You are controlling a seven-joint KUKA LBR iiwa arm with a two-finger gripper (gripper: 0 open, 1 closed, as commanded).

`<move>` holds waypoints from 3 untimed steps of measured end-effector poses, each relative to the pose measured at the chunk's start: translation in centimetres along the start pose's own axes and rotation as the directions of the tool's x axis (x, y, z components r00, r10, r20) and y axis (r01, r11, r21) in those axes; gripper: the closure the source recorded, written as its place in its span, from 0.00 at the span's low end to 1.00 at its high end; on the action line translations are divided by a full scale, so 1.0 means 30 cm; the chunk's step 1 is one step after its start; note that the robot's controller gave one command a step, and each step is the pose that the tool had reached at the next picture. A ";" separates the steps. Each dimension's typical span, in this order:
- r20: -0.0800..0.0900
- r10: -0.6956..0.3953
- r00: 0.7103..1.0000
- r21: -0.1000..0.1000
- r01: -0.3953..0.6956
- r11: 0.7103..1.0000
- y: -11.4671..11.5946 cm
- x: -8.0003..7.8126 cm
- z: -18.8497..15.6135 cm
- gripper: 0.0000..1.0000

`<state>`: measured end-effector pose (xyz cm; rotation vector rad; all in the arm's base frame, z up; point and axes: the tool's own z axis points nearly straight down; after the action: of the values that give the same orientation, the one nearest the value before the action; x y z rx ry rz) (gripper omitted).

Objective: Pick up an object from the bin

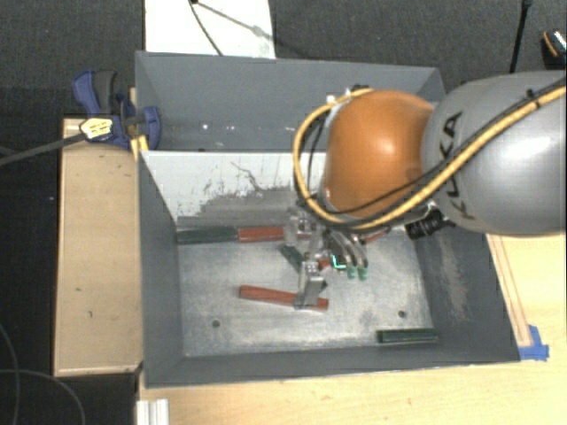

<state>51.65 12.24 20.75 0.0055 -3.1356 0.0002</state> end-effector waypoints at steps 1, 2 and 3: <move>-0.001 0.104 0.995 0.001 -0.104 0.995 -0.034 0.069 0.472 0.00; 0.010 0.211 0.977 -0.005 -0.211 0.977 0.026 0.086 0.355 0.00; 0.011 0.321 0.947 -0.004 -0.321 0.947 -0.042 0.030 0.358 0.00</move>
Offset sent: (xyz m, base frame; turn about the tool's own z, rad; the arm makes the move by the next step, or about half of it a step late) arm -0.0194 -0.0097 -0.1375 0.1041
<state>50.70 10.98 10.01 -0.5058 -3.1061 -0.0022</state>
